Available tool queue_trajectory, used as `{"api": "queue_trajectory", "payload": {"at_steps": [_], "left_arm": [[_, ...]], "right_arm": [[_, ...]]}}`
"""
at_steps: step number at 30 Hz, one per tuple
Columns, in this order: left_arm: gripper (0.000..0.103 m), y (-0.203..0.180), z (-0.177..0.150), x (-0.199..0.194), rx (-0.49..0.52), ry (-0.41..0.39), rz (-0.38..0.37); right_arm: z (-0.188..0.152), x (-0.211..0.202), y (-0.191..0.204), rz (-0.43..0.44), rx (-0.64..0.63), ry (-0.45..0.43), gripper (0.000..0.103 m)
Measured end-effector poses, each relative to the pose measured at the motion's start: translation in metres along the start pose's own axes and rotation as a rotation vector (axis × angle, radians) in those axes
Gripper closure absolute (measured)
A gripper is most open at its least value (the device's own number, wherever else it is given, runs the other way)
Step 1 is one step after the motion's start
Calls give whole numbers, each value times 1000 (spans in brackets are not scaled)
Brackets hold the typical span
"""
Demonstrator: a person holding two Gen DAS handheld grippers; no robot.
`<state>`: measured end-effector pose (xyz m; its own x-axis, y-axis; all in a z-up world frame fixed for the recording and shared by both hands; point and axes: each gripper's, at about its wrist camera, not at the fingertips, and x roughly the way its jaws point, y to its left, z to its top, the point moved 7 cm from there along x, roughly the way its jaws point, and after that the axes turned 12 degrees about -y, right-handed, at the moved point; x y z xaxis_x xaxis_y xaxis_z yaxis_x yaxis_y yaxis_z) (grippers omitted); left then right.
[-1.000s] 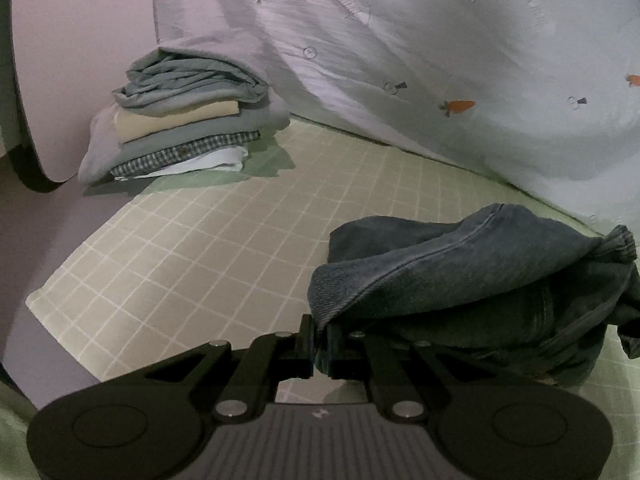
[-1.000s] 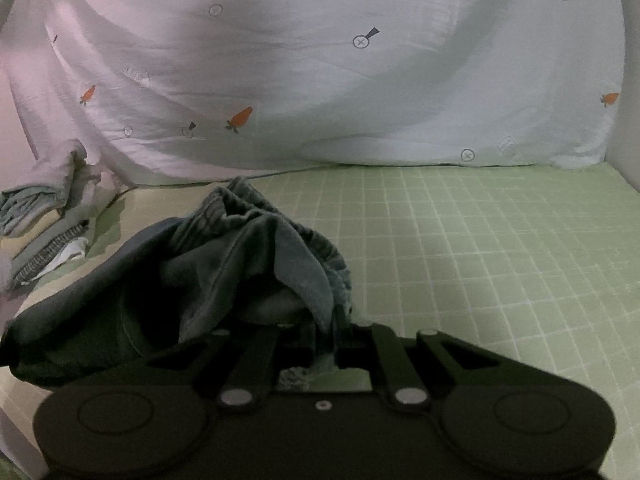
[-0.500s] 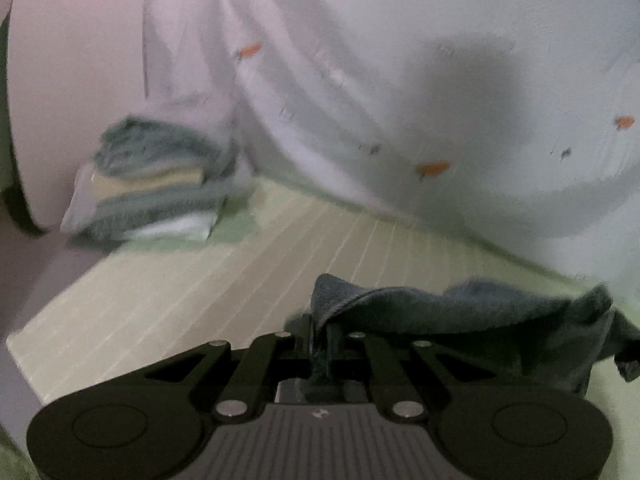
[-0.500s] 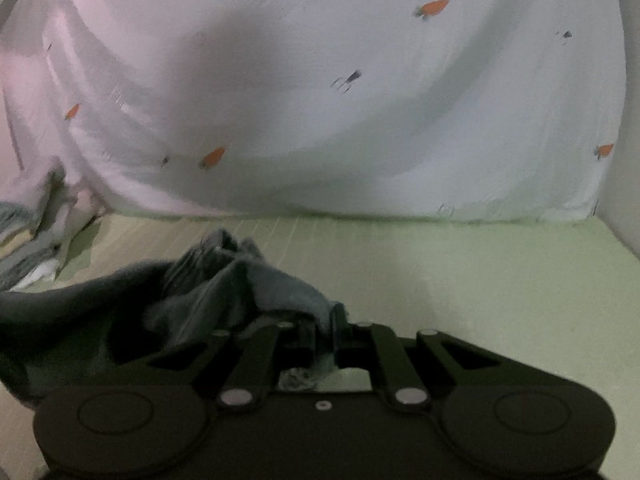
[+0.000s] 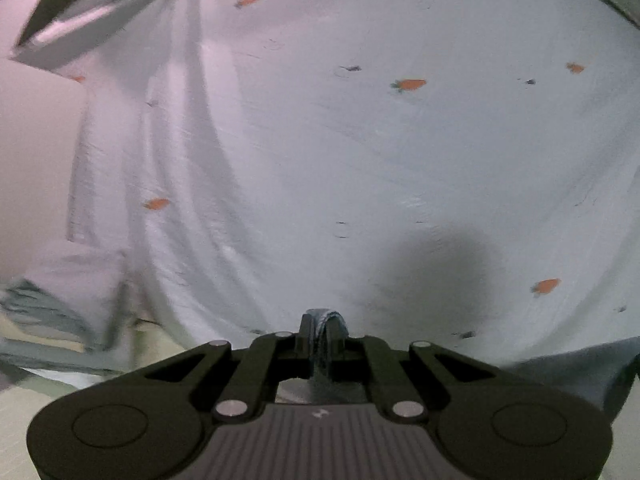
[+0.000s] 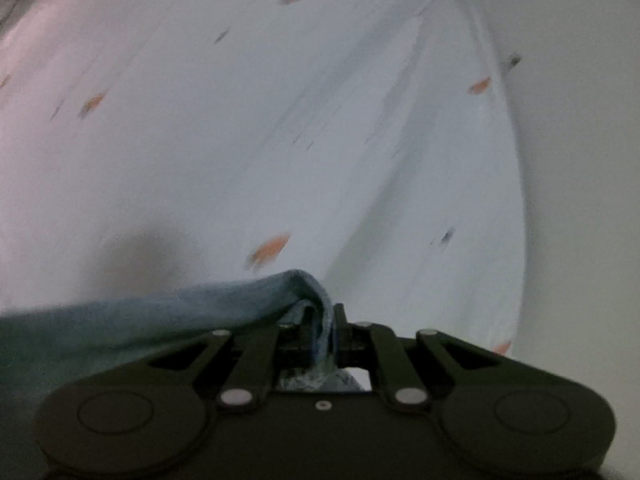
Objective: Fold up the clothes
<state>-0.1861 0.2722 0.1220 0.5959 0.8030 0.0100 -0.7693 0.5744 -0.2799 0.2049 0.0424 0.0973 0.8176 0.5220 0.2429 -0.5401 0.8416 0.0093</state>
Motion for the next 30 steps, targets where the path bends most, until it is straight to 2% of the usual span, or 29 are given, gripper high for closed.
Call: {"api": "queue_trajectory", "payload": {"at_steps": [3,4,6,8,10,13,16,17,18,19,20,22,24,25,27,30], "left_arm": [[96,-28,-27,7,23,84,-93],[95,-36,-43,7,22,134,-131],[88,-48,-77,5,15,248,-193],[84,-53,-109,0,3,359,-219],[81,-47,-134,-6,-6,445,-223],[73,-23,-156,-10,31,515,-139],[66,10,-168,-10,61,563,-33],[63,21,-170,-10,63,574,-2],[57,32,-171,-9,71,582,27],[51,42,-173,-6,84,589,58],[48,52,-175,-4,100,597,85],[38,70,-180,5,137,614,129],[36,86,-188,15,146,639,155],[32,93,-193,19,148,652,167],[27,107,-201,27,151,677,191],[24,123,-215,41,156,714,214]], "right_arm": [[16,11,-31,-51,11,-53,96],[13,12,-39,-80,-2,-56,96],[-4,13,-58,-156,-12,-23,95],[-41,12,-87,-251,16,97,95],[-88,4,-112,-328,47,264,94],[-167,-23,-141,-412,86,548,91],[-228,-63,-148,-454,146,743,85],[-244,-77,-149,-467,176,793,82],[-250,-84,-146,-468,199,804,73],[-257,-92,-143,-468,223,815,63],[-262,-100,-141,-468,246,826,48],[-271,-109,-136,-462,274,832,37],[-274,-109,-133,-438,307,817,5],[-278,-106,-129,-428,330,811,1],[-286,-101,-122,-409,374,800,0],[-298,-92,-116,-390,396,833,0]]}}
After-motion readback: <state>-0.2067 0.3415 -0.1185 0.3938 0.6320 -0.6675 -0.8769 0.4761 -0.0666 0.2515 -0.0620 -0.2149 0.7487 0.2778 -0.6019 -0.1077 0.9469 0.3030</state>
